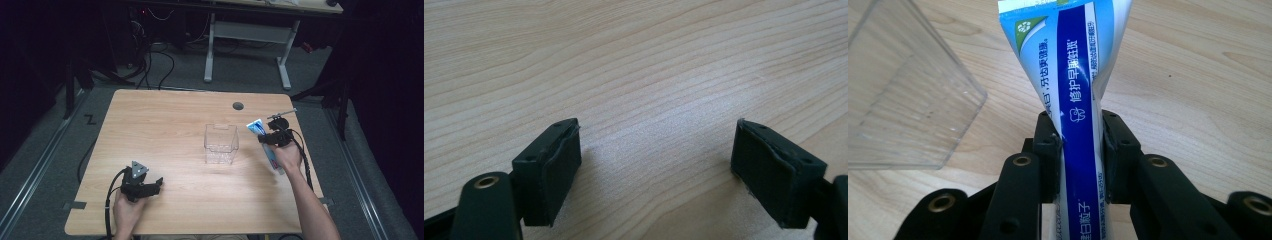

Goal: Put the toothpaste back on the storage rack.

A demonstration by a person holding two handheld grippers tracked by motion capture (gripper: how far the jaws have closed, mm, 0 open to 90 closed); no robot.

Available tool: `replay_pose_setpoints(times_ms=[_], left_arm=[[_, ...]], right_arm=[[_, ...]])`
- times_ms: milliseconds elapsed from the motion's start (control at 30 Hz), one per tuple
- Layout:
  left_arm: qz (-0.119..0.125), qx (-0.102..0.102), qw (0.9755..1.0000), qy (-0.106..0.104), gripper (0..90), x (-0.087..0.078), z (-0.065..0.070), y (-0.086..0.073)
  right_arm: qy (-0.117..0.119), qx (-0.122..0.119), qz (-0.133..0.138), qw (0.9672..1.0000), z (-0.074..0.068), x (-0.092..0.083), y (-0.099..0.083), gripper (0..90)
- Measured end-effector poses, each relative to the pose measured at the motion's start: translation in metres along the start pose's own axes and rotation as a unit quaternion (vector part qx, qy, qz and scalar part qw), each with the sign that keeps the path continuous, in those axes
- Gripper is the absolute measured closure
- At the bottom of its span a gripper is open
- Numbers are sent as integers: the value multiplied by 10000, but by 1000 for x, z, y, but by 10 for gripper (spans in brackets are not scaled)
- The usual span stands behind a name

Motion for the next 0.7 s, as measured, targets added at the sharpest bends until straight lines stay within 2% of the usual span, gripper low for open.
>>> replay_pose_setpoints(times_ms=[367, 700], left_arm=[[1, -1, 10000, 0, 202, 0, 0, 0], [0, 0, 10000, 1, 202, 0, 0, 0]], right_arm=[[205, -129, 384, 9990, -10, -20, -8, 726], [267, -236, 666, 9971, -18, -39, -17, 724]])
Point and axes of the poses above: each handheld gripper's, and its own axes: x roughly forward along the jaws, y roughly out of its top, z roughly to its right, the point moved 3 cm from there along x, roughly forward along the jaws, and after that the axes turned 1 degree about -z, right-handed, at the moved point
